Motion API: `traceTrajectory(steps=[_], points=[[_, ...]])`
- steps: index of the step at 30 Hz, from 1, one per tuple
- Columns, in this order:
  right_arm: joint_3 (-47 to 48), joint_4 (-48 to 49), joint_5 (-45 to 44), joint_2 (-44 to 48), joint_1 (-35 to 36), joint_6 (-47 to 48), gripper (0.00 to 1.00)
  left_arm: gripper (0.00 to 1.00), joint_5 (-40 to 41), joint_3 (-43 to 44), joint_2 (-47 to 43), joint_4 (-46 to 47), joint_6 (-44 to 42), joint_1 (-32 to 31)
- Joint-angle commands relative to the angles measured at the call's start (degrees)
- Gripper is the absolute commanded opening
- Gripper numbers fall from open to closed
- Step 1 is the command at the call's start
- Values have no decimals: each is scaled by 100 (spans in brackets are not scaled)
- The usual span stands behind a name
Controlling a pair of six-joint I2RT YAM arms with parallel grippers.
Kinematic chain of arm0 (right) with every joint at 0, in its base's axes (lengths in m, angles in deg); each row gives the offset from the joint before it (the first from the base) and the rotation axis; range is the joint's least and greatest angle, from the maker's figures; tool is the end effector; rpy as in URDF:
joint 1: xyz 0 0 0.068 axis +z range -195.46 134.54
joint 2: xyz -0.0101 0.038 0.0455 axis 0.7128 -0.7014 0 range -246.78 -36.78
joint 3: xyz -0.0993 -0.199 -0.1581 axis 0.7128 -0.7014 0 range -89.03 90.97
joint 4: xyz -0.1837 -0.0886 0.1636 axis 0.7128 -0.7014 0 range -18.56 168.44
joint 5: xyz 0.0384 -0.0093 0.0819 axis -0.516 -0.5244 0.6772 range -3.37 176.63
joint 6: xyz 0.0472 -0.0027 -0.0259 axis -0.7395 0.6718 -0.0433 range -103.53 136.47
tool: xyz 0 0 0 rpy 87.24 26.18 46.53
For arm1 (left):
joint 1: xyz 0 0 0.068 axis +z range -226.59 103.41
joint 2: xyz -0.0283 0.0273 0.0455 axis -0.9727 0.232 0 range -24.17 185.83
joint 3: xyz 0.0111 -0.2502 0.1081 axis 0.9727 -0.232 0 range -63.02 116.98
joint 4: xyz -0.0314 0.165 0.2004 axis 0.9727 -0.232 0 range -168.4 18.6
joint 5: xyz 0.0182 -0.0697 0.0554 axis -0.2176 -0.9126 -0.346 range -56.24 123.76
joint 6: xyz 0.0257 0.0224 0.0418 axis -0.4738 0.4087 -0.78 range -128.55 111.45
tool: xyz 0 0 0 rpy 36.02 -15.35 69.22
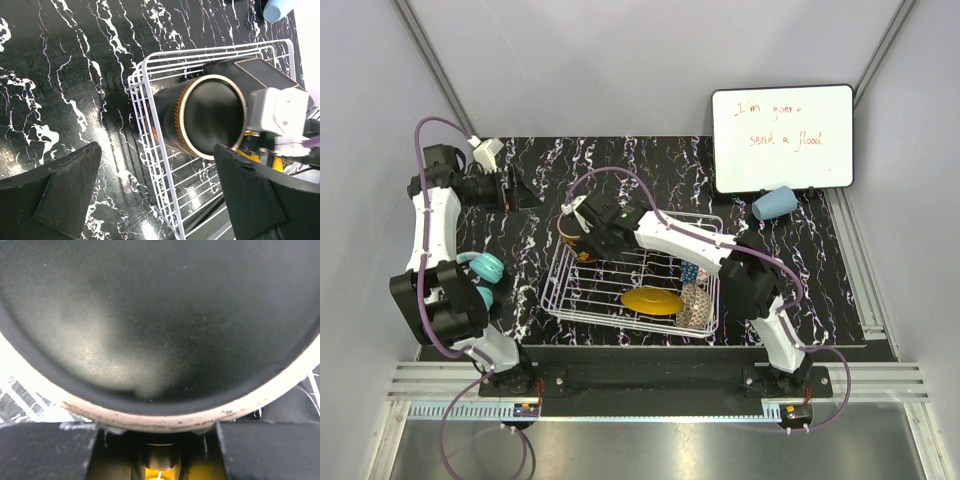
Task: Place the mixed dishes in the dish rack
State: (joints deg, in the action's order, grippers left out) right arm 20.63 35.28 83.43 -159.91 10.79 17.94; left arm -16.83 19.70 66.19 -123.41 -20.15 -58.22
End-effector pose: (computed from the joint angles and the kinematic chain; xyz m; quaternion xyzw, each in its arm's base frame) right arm 0.2666 0.3954 0.2444 -0.4551 0.8425 0.1083 0.2671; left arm 0.3136 0.0751 0.3209 0.0602 0.8777 -0.3372 0.3352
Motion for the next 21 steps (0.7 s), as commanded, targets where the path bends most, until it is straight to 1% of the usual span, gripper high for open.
traceTrajectory(steps=[1, 6, 10, 19, 21], points=[[450, 730, -347, 9, 254, 72, 0, 99, -223, -54, -177, 138, -36, 53], [459, 721, -567, -27, 536, 160, 0, 99, -223, -124, -177, 173, -80, 61], [433, 721, -629, -27, 545, 160, 0, 99, -276, -238, -212, 182, -71, 61], [196, 739, -690, -422, 536, 72, 0, 99, -180, -485, -511, 156, -290, 70], [29, 739, -787, -431, 527, 55, 10, 99, -162, -485, -538, 138, -326, 70]])
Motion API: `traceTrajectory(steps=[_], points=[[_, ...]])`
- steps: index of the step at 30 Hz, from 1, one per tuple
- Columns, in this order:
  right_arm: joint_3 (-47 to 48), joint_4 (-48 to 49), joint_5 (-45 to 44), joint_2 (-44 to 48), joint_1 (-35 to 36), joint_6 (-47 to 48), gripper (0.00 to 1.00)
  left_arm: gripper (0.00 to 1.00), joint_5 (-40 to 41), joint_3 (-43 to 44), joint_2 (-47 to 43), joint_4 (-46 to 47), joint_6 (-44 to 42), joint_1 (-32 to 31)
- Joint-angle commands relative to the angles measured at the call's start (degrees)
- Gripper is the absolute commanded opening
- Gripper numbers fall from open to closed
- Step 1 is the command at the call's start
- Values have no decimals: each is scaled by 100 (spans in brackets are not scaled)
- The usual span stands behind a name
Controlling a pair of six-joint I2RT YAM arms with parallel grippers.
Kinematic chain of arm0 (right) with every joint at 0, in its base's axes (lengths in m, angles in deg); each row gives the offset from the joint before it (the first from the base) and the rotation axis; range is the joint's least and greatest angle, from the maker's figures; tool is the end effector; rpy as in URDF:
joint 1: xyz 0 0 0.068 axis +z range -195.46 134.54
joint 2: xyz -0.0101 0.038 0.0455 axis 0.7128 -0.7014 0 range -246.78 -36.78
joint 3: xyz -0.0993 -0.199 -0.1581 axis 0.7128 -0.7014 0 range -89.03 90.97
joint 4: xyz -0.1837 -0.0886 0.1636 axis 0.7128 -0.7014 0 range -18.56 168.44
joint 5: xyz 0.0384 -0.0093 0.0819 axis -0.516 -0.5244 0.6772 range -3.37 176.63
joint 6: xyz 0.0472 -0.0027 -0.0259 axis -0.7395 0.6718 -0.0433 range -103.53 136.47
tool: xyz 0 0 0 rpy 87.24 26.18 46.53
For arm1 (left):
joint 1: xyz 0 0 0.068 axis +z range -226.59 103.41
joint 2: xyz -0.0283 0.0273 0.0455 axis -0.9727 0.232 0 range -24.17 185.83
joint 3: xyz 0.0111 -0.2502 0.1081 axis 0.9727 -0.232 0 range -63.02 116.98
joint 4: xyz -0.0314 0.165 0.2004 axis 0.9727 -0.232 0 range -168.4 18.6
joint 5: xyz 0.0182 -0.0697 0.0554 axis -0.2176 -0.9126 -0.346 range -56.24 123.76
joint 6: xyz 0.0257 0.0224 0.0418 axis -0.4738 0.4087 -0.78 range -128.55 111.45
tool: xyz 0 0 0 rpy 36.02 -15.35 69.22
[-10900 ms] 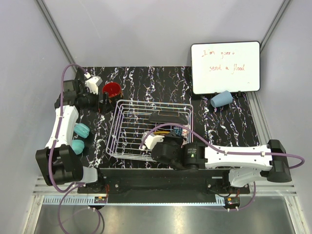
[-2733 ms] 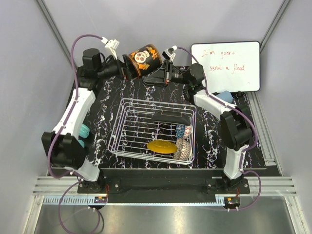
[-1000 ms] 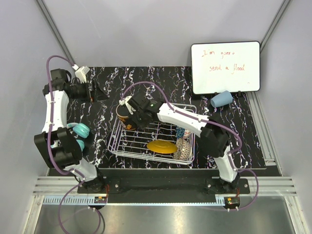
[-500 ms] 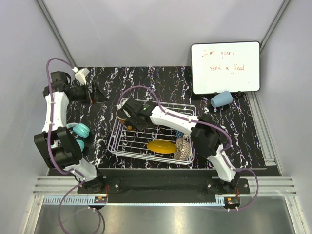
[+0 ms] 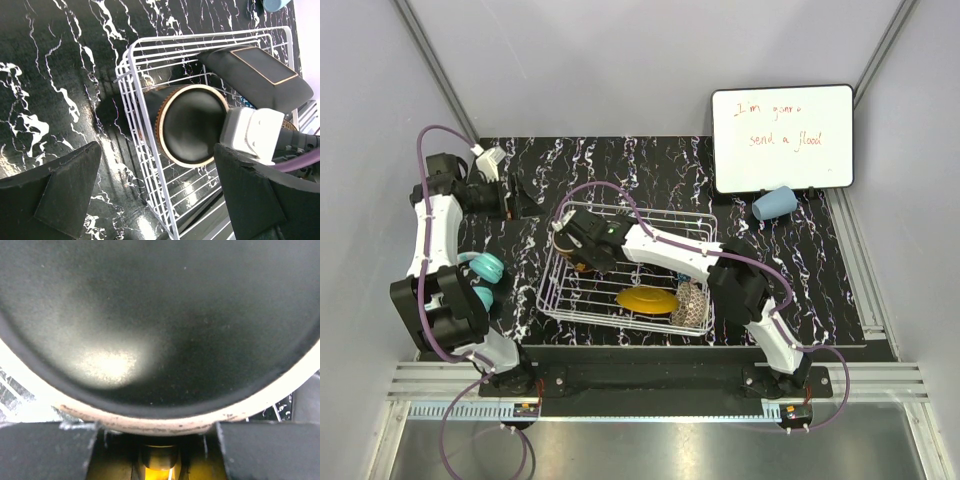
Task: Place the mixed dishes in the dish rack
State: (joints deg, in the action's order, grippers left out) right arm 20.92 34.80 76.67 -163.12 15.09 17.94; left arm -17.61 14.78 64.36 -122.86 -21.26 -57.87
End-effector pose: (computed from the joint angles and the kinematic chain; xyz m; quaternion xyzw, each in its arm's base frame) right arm 0.2429 0.4175 0.2201 -0.4765 0.8364 0.0540 0.2654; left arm 0.3026 0.0731 0.3055 0.0582 0.8790 -0.3464 0.3224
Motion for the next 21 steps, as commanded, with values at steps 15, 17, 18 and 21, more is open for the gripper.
traceTrajectory(steps=[15, 17, 18, 21], points=[[-554, 585, -569, 830, 149, -77, 100, 99, -92, 288, -134, 13, -83, 53], [-458, 445, -551, 1040, 202, -95, 100, 99, -66, 288, -117, 13, -91, 35], [-274, 261, -560, 1094, 228, -95, 99, 99, -66, 288, -99, 13, -91, 44], [51, 23, -534, 1261, 369, -95, 100, 99, -57, 280, -47, 22, -91, 44]])
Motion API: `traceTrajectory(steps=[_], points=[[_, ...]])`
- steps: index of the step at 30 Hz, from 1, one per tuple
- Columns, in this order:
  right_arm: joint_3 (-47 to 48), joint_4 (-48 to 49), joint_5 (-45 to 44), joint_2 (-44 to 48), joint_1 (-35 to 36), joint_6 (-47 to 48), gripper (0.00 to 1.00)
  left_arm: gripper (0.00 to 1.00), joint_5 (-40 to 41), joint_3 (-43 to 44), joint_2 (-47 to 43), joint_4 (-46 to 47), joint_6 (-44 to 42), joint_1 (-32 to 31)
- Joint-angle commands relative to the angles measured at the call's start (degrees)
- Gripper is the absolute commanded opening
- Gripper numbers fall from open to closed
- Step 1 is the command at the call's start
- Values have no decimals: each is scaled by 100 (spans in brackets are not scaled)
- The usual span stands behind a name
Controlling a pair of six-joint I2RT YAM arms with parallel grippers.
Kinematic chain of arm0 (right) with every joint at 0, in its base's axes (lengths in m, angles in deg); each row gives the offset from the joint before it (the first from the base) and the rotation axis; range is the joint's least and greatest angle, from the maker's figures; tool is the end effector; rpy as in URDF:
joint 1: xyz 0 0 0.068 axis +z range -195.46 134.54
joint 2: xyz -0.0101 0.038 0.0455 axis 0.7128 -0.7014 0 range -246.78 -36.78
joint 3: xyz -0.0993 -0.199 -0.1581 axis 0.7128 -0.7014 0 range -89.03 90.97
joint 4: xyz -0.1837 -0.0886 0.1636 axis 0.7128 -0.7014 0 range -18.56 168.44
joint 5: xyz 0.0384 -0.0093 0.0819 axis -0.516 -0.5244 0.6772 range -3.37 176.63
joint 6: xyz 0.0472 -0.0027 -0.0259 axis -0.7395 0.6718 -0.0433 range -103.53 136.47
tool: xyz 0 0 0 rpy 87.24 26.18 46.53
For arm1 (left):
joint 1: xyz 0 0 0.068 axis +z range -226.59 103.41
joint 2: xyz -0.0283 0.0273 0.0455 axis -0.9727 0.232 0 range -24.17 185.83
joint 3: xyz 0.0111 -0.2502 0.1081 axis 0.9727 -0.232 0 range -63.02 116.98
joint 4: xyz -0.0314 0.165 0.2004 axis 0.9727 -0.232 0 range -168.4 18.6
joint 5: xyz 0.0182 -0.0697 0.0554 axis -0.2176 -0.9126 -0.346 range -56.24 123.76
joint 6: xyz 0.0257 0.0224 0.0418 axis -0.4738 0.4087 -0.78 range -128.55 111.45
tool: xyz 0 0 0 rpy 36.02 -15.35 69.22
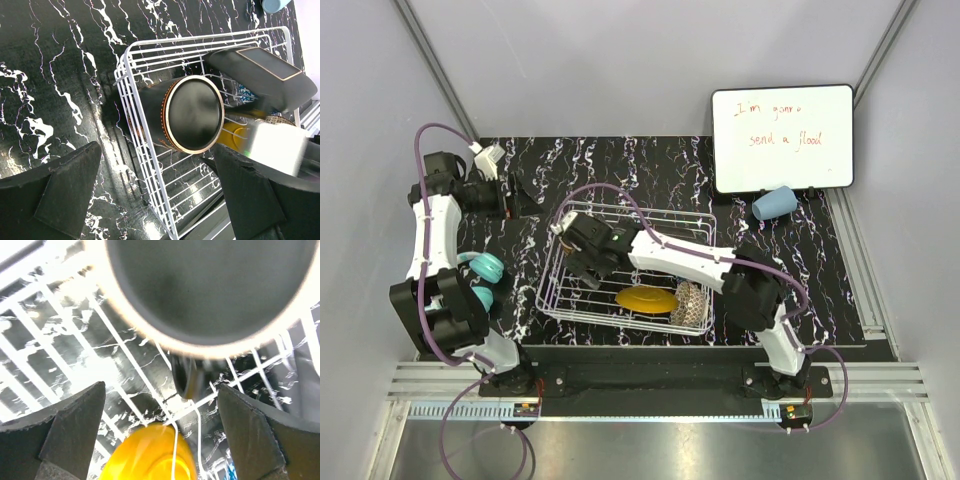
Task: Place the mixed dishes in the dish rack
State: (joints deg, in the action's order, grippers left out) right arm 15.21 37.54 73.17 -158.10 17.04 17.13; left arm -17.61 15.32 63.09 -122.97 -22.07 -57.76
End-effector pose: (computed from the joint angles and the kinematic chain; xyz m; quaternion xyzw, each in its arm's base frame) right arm 0.2229 0.4101 0.2324 -0.4724 0.8302 0.0441 0.2929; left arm 0.2987 0.0724 0.3146 0.0699 0.8756 -0.3387 0.3372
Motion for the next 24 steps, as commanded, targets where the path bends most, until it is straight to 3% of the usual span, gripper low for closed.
traceTrajectory(steps=[1, 11, 16, 19, 20, 21, 22, 23, 24], points=[[693, -286, -132, 793, 201, -31, 100, 99, -66, 234, 98, 24, -2, 24], [1106, -304, 1019, 540, 201, 311, 98, 99, -39, 199, 71, 16, -72, 68], [1317, -278, 1792, 276, 184, 557, 86, 99, -48, 181, 124, 7, -98, 138], [1432, -278, 1960, 83, 184, 654, 60, 99, -39, 207, 150, 7, -116, 165], [1484, -269, 2004, 56, 175, 671, 36, 99, -39, 216, 151, 7, -133, 174], [1511, -278, 2048, 29, 175, 672, 23, 99, -39, 234, 168, 15, -133, 165], [1520, -269, 2031, -14, 175, 646, 16, 99, -31, 242, 177, 7, -133, 174], [1546, -278, 2031, -50, 175, 645, 15, 99, -39, 251, 186, 7, -151, 182], [1555, -269, 2022, -85, 175, 628, 21, 99, -48, 243, 212, 7, -151, 174]])
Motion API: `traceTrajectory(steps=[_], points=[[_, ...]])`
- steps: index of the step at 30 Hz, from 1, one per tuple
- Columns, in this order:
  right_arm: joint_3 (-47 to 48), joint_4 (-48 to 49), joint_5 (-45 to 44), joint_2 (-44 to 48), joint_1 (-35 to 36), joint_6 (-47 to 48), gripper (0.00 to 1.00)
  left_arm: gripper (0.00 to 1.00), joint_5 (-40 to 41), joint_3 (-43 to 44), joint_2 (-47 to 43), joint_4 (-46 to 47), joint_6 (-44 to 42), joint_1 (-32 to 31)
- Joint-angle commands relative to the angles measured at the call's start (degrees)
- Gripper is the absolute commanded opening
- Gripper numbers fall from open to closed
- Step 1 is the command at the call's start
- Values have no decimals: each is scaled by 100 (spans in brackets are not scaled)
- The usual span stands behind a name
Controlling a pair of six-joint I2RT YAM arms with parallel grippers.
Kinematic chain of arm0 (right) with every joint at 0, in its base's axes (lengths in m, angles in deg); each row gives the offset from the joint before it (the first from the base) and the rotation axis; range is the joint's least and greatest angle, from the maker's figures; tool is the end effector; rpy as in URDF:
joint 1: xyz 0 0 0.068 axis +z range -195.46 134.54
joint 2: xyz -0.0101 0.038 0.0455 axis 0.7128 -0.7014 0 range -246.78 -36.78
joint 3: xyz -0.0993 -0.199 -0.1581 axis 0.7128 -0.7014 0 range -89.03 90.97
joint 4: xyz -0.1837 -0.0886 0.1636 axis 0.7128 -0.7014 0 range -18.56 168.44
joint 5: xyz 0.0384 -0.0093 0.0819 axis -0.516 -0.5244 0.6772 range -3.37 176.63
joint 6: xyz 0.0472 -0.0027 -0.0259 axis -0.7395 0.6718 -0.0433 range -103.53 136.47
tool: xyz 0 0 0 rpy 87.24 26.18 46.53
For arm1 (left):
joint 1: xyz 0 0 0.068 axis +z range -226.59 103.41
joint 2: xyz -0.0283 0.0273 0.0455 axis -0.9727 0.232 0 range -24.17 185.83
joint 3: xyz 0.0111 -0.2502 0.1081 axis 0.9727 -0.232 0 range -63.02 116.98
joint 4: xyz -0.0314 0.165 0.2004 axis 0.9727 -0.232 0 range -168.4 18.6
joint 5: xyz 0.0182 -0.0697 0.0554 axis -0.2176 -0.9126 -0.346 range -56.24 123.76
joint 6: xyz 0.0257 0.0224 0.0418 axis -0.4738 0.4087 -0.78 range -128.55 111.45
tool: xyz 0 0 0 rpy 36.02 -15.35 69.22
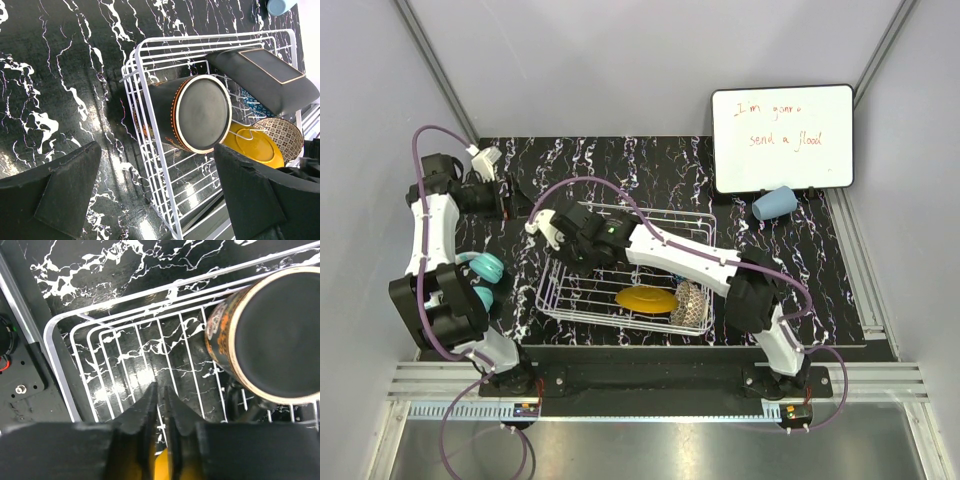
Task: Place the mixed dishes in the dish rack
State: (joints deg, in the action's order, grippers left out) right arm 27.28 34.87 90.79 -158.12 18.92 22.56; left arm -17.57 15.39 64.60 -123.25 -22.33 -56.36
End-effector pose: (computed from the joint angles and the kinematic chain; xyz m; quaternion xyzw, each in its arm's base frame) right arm 0.2049 0.4331 0.2952 -0.5498 0.7562 0.2017 0.2920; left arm 0.3015 0.0814 0.3072 0.0546 0.8794 -0.3388 0.3299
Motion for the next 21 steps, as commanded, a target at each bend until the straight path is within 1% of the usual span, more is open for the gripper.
traceTrajectory(steps=[1, 3, 6, 8, 13, 16, 21], points=[[366, -2, 260, -170, -31, 77, 23, 99, -61, 227, 70, 35, -125, 34], [418, -11, 278, -293, -66, 42, 27, 99, -87, 184, 88, 35, -125, 34], [498, 15, 322, -504, -180, -37, 30, 99, -105, 105, 61, 35, -142, 42], [533, 59, 138, -601, -276, -37, 30, 99, -70, 69, 9, 35, -186, 34], [585, 138, 102, -698, -698, -108, 31, 99, 27, -71, -97, -8, -414, 34], [603, 191, 94, -681, -944, -108, 31, 99, 149, -229, -141, -96, -722, 25], [542, 235, 190, -646, -1042, -125, 32, 99, 448, -528, -176, -368, -1407, 34]])
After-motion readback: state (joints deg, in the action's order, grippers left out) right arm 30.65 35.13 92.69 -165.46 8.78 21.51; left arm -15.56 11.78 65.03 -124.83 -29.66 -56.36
